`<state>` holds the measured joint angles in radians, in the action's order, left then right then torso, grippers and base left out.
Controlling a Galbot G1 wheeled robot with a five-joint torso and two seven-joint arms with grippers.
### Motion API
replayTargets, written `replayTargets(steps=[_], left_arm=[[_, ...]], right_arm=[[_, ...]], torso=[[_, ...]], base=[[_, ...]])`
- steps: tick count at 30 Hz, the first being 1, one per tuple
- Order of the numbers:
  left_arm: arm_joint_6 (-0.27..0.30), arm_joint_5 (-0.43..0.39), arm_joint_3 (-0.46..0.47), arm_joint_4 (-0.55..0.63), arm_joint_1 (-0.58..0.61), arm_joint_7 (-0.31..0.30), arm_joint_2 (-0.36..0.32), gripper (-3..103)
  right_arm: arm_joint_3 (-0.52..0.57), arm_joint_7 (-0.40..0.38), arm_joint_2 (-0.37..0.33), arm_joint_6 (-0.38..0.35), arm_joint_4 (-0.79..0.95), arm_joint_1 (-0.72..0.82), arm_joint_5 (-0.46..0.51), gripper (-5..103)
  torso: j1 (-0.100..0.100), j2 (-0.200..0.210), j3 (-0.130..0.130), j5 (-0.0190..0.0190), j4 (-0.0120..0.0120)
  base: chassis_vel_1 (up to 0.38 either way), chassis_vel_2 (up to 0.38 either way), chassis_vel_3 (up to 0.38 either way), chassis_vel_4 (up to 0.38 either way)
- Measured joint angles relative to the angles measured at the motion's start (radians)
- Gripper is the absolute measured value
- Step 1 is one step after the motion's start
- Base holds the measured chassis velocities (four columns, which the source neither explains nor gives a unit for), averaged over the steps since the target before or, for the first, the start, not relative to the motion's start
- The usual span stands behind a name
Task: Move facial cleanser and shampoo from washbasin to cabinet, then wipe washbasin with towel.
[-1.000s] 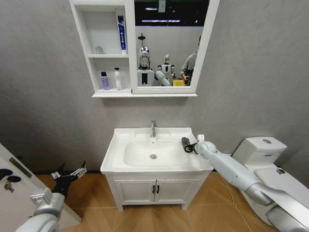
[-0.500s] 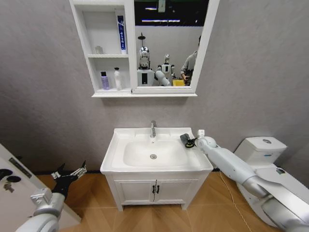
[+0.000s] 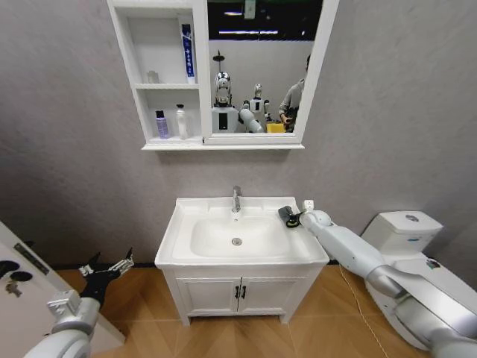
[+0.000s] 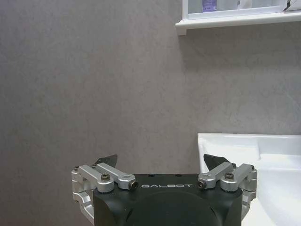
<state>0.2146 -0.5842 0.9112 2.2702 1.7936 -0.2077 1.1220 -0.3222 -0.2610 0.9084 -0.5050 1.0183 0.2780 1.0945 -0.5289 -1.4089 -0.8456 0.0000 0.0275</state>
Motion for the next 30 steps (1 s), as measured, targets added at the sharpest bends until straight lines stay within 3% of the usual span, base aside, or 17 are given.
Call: replayTargets(steps=[5,8,9,12,13,14,15,17,18,23,30], left_arm=[[0.000,0.000,0.000,0.000,0.000,0.000,0.000,100],[0.000,0.000,0.000,0.000,0.000,0.000,0.000,100],[0.000,0.000,0.000,0.000,0.000,0.000,0.000,100],[0.000,0.000,0.000,0.000,0.000,0.000,0.000,100],[0.000,0.000,0.000,0.000,0.000,0.000,0.000,100],[0.000,0.000,0.000,0.000,0.000,0.000,0.000,100],[0.000,0.000,0.000,0.000,0.000,0.000,0.000,100],[0.000,0.000,0.000,0.000,0.000,0.000,0.000,100],[0.000,0.000,0.000,0.000,0.000,0.000,0.000,100],[0.000,0.000,0.000,0.000,0.000,0.000,0.000,100],[0.000,0.000,0.000,0.000,0.000,0.000,0.000,100]], right_arm=[[0.004,-0.001,-0.002,0.000,0.007,0.001,-0.005,27],[0.009,0.000,-0.010,0.002,0.020,0.006,-0.009,42],[0.009,0.000,-0.010,0.002,0.020,0.006,-0.009,42],[0.049,-0.022,-0.022,0.025,0.081,0.050,-0.032,59],[0.049,-0.022,-0.022,0.025,0.081,0.050,-0.032,59],[0.069,-0.029,-0.027,0.043,0.105,0.074,-0.060,59],[0.106,-0.029,-0.039,0.090,0.154,0.122,-0.111,70],[0.155,-0.033,-0.049,0.134,0.206,0.178,-0.161,76],[0.155,-0.033,-0.049,0.134,0.206,0.178,-0.161,76],[0.270,-0.060,-0.085,0.205,0.323,0.316,-0.250,96],[0.474,-0.089,-0.137,0.322,0.526,0.588,-0.379,100]], torso=[[0.000,0.000,0.000,0.0000,0.0000],[0.000,0.000,0.000,0.0000,0.0001],[0.000,0.000,0.000,0.0000,0.0001],[0.000,0.000,0.000,-0.0002,-0.0001],[0.000,0.000,0.000,-0.0002,-0.0001],[0.000,0.000,0.000,0.0001,-0.0001],[0.000,0.000,0.000,0.0000,0.0001],[0.000,0.000,0.000,-0.0001,0.0001],[0.000,0.000,0.000,-0.0001,0.0001],[0.000,0.000,0.000,-0.0002,0.0000],[0.000,0.000,0.000,-0.0001,0.0005]], base=[[0.000,0.000,0.000,0.000],[0.000,0.000,0.000,0.000],[0.000,0.000,0.000,0.000],[0.000,0.000,0.000,0.000],[0.000,0.000,0.000,0.000],[0.000,0.000,0.000,0.000],[0.000,0.000,0.000,0.000],[0.000,0.000,0.000,0.000],[0.000,0.000,0.000,0.000],[0.000,0.000,0.000,0.000],[0.000,0.000,0.000,0.000]])
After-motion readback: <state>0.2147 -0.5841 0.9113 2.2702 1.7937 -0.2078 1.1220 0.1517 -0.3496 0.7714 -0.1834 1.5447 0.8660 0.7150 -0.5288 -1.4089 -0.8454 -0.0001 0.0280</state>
